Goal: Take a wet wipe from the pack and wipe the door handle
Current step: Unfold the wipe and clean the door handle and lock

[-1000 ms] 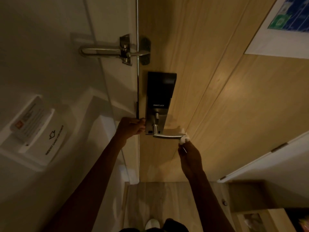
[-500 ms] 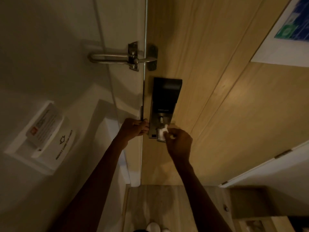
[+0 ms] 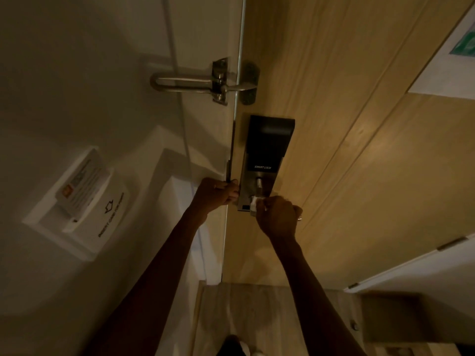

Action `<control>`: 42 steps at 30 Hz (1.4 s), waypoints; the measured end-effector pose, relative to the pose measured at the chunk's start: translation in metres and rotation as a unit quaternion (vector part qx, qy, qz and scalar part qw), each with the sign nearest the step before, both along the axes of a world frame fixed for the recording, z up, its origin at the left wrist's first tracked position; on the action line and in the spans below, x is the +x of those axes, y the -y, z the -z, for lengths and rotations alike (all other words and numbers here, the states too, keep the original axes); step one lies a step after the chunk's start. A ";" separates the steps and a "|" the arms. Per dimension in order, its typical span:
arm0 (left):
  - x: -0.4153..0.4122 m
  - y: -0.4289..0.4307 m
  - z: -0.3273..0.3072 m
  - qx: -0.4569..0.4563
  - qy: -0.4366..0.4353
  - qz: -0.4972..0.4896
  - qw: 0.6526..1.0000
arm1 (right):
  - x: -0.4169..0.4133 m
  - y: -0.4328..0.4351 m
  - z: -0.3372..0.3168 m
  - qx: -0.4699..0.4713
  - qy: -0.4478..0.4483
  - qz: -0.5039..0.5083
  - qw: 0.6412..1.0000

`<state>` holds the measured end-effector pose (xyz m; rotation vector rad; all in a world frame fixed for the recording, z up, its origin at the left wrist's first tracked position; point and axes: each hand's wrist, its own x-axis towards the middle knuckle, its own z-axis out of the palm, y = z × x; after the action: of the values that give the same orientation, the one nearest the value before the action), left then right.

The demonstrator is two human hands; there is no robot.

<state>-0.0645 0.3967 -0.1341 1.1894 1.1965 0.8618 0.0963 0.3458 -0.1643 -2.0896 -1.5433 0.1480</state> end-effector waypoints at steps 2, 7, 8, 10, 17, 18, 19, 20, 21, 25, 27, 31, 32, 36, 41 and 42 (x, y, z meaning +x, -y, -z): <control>0.000 0.000 0.000 -0.001 -0.005 0.001 1.000 | -0.011 -0.003 -0.001 0.012 -0.019 0.028 0.999; 0.000 -0.002 0.002 -0.002 0.003 -0.009 1.000 | -0.023 0.000 -0.006 0.025 -0.002 0.057 0.998; 0.000 -0.002 0.003 -0.004 0.006 -0.008 1.000 | -0.023 0.000 -0.008 0.030 0.001 0.054 0.998; 0.000 -0.003 0.004 -0.007 0.013 -0.004 1.000 | -0.024 0.000 -0.008 0.044 -0.010 0.053 0.998; -0.002 -0.007 0.007 -0.034 0.047 0.013 0.998 | -0.042 0.003 -0.019 0.009 -0.030 0.080 0.996; -0.002 -0.007 0.007 -0.038 0.055 0.018 0.998 | -0.043 0.003 -0.020 0.013 -0.018 0.084 0.996; -0.002 -0.007 0.007 -0.039 0.053 0.016 0.998 | -0.044 0.004 -0.020 0.007 -0.010 0.082 0.997; -0.002 -0.006 0.007 -0.034 0.042 0.007 0.999 | -0.045 0.004 -0.020 -0.005 -0.010 0.076 0.997; -0.002 -0.005 0.006 -0.026 0.031 0.000 0.999 | -0.045 0.005 -0.018 -0.004 -0.001 0.068 0.998; -0.002 -0.004 0.005 -0.029 0.039 0.010 0.999 | -0.039 0.009 -0.011 0.001 0.076 0.031 0.997; -0.002 -0.005 0.005 -0.029 0.036 0.002 0.999 | -0.031 0.014 -0.009 -0.010 0.102 0.011 0.995; -0.004 -0.005 0.008 -0.021 0.027 0.000 0.999 | -0.023 0.016 -0.018 -0.056 0.093 0.008 0.994; -0.004 -0.005 0.007 -0.024 0.027 0.001 0.999 | -0.026 0.013 -0.021 -0.056 0.080 0.010 0.995; -0.004 -0.005 0.006 -0.040 0.051 0.007 0.998 | -0.033 0.008 -0.021 -0.037 0.040 0.023 0.998; -0.003 -0.004 0.009 0.000 0.017 -0.005 1.000 | -0.015 0.021 -0.005 0.014 0.089 -0.044 0.995; -0.003 -0.003 0.009 0.001 0.016 -0.007 1.000 | -0.008 0.025 -0.004 0.010 0.089 -0.066 0.994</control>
<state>-0.0676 0.4002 -0.1430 1.1659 1.1791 0.8895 0.0882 0.3211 -0.1599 -2.0312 -1.7828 -0.0069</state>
